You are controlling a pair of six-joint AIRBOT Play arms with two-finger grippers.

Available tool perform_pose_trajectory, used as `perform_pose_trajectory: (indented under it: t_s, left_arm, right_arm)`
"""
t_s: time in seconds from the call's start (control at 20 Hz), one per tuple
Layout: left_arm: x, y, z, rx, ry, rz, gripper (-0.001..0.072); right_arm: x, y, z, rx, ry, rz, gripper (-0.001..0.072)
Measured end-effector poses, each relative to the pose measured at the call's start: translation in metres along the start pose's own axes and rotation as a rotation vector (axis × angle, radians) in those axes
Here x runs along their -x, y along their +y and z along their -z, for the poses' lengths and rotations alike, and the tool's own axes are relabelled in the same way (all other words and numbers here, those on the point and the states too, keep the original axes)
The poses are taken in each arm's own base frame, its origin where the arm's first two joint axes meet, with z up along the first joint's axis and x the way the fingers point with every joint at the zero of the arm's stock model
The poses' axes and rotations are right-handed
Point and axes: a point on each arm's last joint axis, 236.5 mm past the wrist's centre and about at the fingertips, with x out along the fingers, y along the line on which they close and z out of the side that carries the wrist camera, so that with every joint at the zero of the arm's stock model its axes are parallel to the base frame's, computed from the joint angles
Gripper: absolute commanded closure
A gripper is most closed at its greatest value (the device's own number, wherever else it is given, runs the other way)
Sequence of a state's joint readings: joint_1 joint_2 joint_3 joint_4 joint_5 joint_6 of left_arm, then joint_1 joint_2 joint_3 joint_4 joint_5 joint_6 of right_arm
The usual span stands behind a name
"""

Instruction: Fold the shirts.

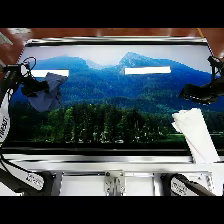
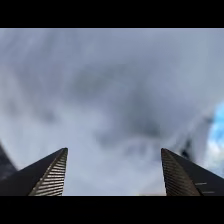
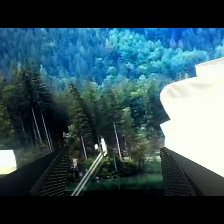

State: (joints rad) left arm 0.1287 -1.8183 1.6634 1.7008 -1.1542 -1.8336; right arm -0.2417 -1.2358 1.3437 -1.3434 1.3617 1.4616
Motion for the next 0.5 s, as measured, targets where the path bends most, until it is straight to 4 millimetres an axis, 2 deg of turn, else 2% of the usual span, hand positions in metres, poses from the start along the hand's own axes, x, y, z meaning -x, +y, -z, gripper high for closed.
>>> perform_pose_trajectory:
  t_s: [0.05,0.1,0.15,0.2,0.25,0.4,0.5]
  left_arm:
    - [-0.009,0.000,0.000,0.004,0.006,0.001,0.0008]
    - [-0.016,0.000,-0.001,0.007,0.007,0.001,0.0129]
    - [-0.022,0.000,-0.001,0.008,0.008,0.002,0.0442]
    - [-0.025,-0.001,-0.003,0.014,0.003,0.005,0.0616]
    - [-0.027,-0.002,-0.006,0.026,-0.006,0.010,0.0664]
    - [-0.022,-0.011,-0.020,0.077,-0.039,0.055,0.0667]
    - [-0.007,-0.024,-0.031,0.098,-0.061,0.112,0.0667]
  right_arm:
    - [-0.002,0.000,0.001,-0.004,0.006,-0.002,0.0021]
    - [-0.003,0.000,0.002,-0.012,0.011,-0.005,0.0021]
    - [-0.005,0.001,0.004,-0.018,0.021,-0.010,0.0021]
    - [-0.006,0.002,0.006,-0.025,0.028,-0.015,0.0021]
    - [-0.006,0.004,0.007,-0.028,0.033,-0.024,0.0021]
    - [-0.006,0.012,0.014,-0.038,0.064,-0.056,0.0021]
    - [-0.006,0.016,0.021,-0.040,0.096,-0.072,0.0021]
